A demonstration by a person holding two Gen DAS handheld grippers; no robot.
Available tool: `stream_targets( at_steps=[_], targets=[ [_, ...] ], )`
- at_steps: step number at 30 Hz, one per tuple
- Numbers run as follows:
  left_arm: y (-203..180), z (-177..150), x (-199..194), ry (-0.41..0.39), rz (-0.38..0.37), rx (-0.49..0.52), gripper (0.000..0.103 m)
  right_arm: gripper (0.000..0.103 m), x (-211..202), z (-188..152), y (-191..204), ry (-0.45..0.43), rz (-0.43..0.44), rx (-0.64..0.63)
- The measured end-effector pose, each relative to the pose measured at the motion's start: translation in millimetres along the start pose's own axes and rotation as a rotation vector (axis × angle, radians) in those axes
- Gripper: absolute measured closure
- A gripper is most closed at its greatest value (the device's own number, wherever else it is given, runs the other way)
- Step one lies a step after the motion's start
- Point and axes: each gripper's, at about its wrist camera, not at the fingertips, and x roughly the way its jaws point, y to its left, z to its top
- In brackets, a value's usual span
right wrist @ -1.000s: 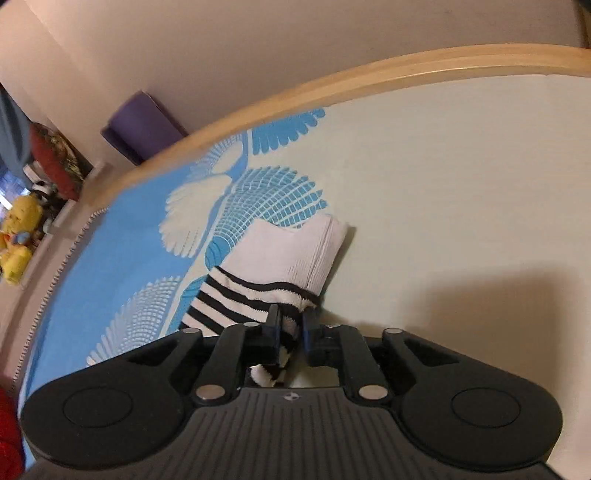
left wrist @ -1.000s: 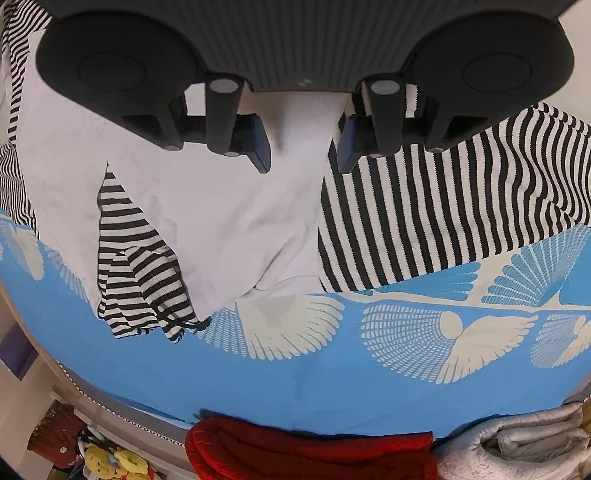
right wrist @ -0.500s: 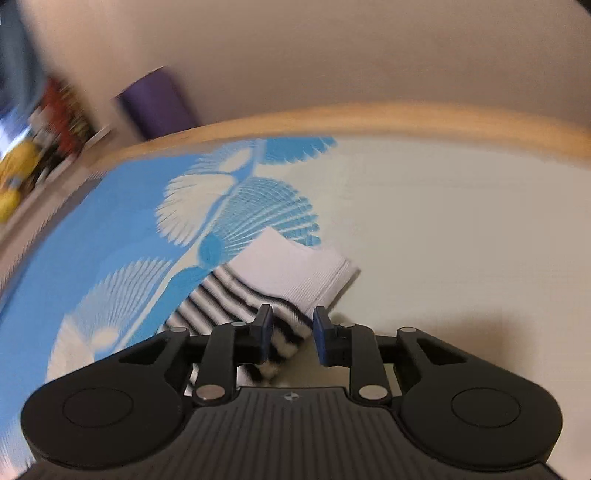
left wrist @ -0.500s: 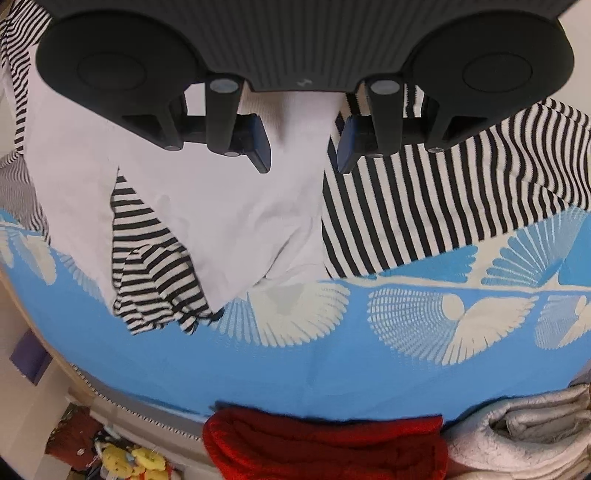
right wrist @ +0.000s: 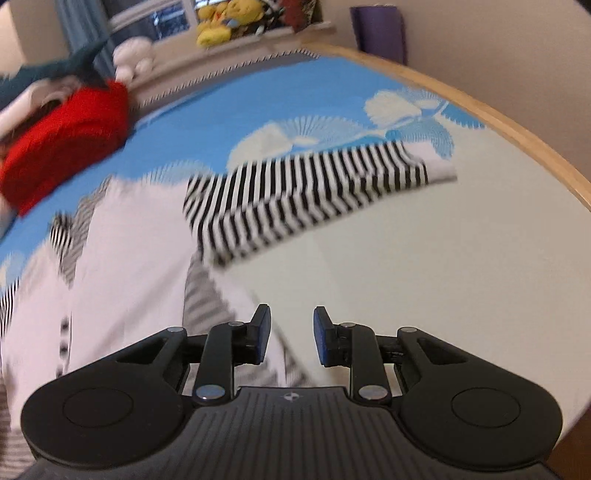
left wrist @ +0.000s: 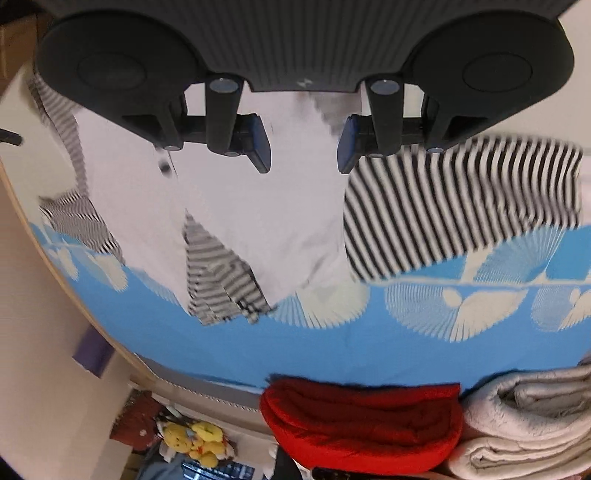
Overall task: Fold small clothes
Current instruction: 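Open the right tool and release the cuff onto the shirt, then grasp the striped sleeve with the right tool while the left tool grips the hem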
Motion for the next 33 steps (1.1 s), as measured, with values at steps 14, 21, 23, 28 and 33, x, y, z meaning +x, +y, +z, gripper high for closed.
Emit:
stream_targets(
  at_steps=[14, 21, 23, 28, 33],
  targets=[
    [58, -127, 20, 0.352, 0.048, -0.052, 0.058, 0.065, 41, -57, -8, 0.302, -0.140, -0.122],
    [52, -149, 32, 0.447, 0.075, 0.098, 0.059, 0.097, 33, -61, -7, 0.334, -0.113, -0.131],
    [55, -153, 33, 0.460, 0.076, 0.121, 0.078, 0.098, 27, -60, -9, 0.327, -0.099, -0.114],
    [51, -157, 27, 0.428, 0.070, 0.216, 0.099, 0.098, 7, -61, -28, 0.336, -0.052, -0.059],
    [63, -154, 16, 0.412, 0.119, 0.195, 0.099, 0.099, 6, -71, -36, 0.434, -0.050, -0.077]
  ],
)
